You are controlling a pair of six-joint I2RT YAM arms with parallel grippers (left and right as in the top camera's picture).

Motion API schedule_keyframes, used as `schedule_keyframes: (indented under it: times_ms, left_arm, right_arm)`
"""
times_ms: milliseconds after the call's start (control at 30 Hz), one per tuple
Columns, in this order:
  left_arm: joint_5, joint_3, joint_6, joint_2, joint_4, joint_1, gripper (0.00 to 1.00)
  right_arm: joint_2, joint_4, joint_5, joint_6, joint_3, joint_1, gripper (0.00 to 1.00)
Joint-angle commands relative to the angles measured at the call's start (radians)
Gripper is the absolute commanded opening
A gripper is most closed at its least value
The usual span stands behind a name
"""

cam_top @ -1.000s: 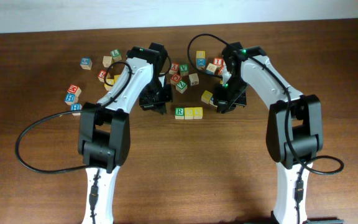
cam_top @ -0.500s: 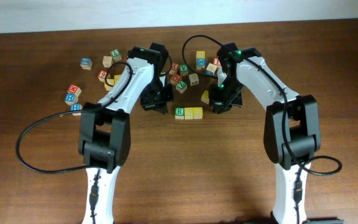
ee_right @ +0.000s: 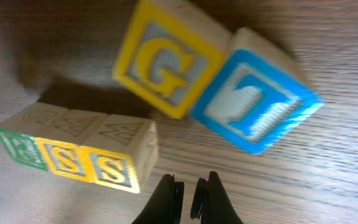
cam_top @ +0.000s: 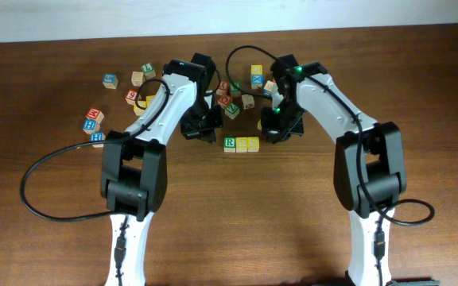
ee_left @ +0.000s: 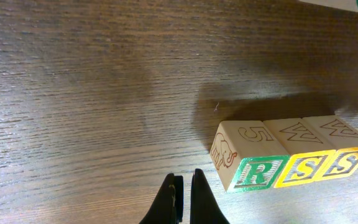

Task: Spell out RSS

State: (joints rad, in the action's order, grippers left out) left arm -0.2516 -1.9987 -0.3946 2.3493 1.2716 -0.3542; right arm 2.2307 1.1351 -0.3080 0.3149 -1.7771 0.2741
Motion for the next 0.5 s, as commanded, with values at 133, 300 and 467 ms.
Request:
schedule_keyframes:
  times_ms: [133,300,467]
  left_arm:
    - [-0.011,0.032,-0.025,0.011,-0.014,-0.019,0.0]
    - [-0.011,0.083,-0.024,0.011,-0.058,-0.019,0.0]
    - [-0.029,0.083,-0.024,0.011,-0.079,-0.019,0.0]
  right_arm:
    - [0.001,-0.003,0.009,0.015,0.006,0.02,0.04]
    - [0.002,-0.007,0.035,0.015,0.007,0.02,0.04]
    - [0.001,-0.007,0.031,0.016,0.007,0.021,0.04]
